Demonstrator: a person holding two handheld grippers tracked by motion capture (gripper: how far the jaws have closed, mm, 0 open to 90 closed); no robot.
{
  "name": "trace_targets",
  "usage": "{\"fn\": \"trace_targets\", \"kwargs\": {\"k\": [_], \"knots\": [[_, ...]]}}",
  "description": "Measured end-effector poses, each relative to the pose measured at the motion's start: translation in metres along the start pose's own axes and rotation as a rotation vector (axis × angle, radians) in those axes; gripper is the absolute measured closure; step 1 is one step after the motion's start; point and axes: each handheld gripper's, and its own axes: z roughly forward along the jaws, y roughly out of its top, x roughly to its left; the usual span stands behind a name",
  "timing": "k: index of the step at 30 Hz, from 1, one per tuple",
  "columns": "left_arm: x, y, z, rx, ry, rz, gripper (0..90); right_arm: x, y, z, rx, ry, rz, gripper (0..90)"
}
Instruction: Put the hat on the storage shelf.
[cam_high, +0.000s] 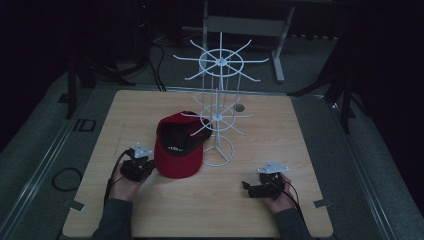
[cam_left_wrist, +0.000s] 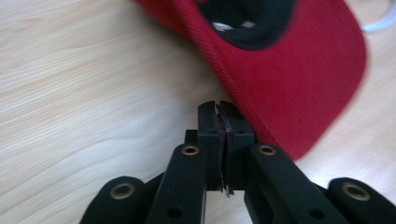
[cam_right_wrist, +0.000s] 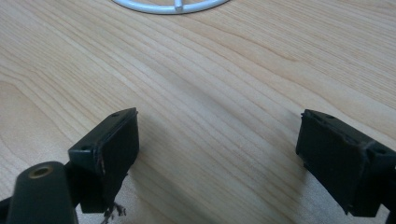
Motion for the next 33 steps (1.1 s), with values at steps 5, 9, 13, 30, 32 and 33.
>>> {"fn": "trace_targets", "kwargs": {"k": [5,9,13,30,32,33], "knots": [[-0.002,0.005,-0.009,-0.023,0.008,-0.009,83.5,0.0,0.0,0.0,0.0,0.0,0.0,13.1],[0.008,0.008,-0.024,-0.072,0.004,-0.059,77.8,0.0,0.0,0.0,0.0,0.0,0.0,13.1],[0.014,0.011,-0.031,-0.102,-0.027,-0.071,68.5,0.0,0.0,0.0,0.0,0.0,0.0,13.1],[0.019,0.021,0.003,-0.026,-0.172,-0.127,52.2,0.0,0.0,0.0,0.001,0.0,0.001,13.1],[0.02,0.021,0.01,-0.023,-0.211,-0.153,53.2,0.0,0.0,0.0,0.001,0.0,0.001,13.1],[0.021,0.022,0.013,-0.02,-0.219,-0.159,53.8,0.0,0.0,0.0,0.001,0.0,0.0,13.1]]}}
